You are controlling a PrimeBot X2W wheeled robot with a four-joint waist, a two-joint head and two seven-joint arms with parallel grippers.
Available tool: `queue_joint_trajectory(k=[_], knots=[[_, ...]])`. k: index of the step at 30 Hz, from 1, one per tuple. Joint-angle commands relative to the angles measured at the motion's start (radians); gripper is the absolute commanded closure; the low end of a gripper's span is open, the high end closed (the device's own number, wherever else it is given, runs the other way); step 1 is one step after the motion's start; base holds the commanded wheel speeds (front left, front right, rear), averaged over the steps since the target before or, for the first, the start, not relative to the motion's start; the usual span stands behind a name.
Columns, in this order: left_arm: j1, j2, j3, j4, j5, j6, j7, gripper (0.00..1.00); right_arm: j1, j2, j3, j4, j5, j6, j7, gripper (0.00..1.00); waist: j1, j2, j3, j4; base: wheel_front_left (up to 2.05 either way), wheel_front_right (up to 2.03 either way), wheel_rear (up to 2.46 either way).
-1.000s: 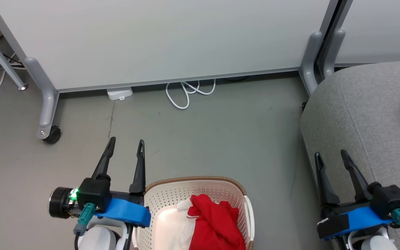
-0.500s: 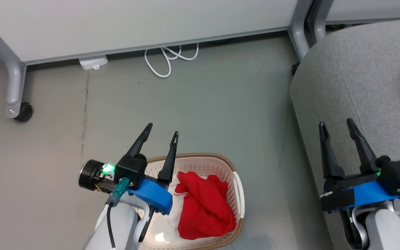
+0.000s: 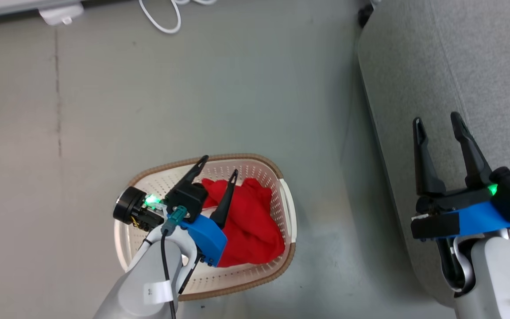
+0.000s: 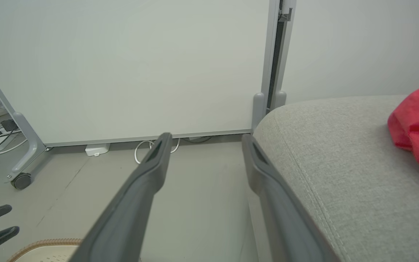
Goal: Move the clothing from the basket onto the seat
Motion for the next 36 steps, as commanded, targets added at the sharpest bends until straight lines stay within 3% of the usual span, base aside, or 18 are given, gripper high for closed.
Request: queue_joint_trajectory(k=[1, 22, 36], knots=[[-0.025, 0.011, -0.016, 0.022, -0.008, -0.006, -0.003, 0.0, -0.022, -0.005, 0.002, -0.006, 0.003, 0.0, -0.004, 0.0, -0.0002, 0.0, 0.044, -0.019, 0.0, 0.0, 0.0], [-0.245, 0.024, -0.25, 0.424, -0.177, -0.005, -0.003, 0.0, -0.141, -0.024, 0.006, -0.061, -0.003, 0.0, -0.004, 0.0, -0.0002, 0.0, 0.295, -0.048, 0.0, 0.0, 0.0], [-0.348, 0.022, -0.372, 0.509, -0.315, -0.005, 0.072, 0.0, -0.196, -0.057, 0.01, -0.104, -0.013, 0.0, -0.004, 0.0, -0.0002, 0.0, 0.436, -0.033, 0.0, 0.0, 0.0]])
